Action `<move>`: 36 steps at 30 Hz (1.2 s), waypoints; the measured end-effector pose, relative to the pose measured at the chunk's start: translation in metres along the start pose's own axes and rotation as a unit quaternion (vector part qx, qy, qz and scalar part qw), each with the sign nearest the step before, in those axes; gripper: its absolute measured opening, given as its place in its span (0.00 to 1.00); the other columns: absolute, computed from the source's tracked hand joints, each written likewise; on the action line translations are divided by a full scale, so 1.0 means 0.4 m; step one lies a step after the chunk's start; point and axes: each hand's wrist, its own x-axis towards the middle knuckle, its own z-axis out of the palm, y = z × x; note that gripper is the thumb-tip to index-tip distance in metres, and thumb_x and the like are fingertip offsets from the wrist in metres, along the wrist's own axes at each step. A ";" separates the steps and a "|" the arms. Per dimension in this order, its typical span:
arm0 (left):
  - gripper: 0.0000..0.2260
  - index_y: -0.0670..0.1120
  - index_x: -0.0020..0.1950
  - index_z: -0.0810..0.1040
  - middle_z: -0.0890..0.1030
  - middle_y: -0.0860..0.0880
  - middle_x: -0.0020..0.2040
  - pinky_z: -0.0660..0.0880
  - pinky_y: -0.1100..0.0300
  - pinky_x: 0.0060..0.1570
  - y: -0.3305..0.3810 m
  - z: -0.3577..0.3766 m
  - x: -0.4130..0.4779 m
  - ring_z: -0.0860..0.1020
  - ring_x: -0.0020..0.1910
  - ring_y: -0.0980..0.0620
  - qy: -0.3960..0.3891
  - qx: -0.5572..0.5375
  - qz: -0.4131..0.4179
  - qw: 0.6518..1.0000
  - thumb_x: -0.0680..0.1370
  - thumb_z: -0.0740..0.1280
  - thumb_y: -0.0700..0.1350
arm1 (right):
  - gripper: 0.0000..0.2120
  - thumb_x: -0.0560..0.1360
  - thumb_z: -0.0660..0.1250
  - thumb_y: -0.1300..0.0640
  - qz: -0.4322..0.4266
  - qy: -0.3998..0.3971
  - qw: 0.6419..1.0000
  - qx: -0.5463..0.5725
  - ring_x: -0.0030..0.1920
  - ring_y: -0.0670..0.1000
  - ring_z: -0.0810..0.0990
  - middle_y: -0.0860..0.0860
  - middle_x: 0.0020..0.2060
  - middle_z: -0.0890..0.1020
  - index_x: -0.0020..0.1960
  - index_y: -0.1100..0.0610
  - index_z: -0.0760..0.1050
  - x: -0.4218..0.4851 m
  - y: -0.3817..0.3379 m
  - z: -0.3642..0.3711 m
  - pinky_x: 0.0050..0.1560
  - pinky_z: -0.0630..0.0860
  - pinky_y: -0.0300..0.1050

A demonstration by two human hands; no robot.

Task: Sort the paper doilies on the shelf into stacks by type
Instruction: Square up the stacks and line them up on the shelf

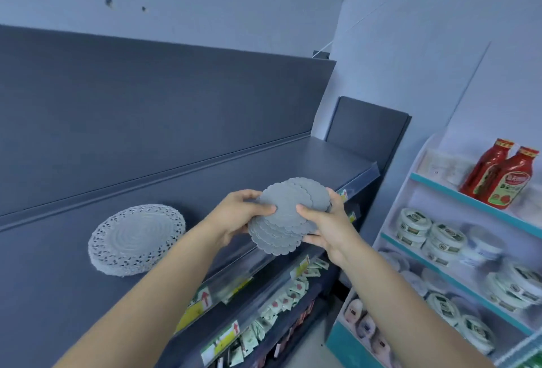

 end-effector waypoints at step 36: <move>0.34 0.54 0.62 0.68 0.79 0.56 0.57 0.76 0.59 0.56 -0.027 0.351 0.751 0.78 0.57 0.57 0.445 0.109 0.137 0.878 0.60 0.78 0.42 | 0.30 0.67 0.75 0.51 -0.249 -0.419 0.865 -0.123 0.59 0.39 0.76 0.39 0.59 0.77 0.64 0.40 0.65 0.973 -0.023 -0.208 0.60 0.74 0.42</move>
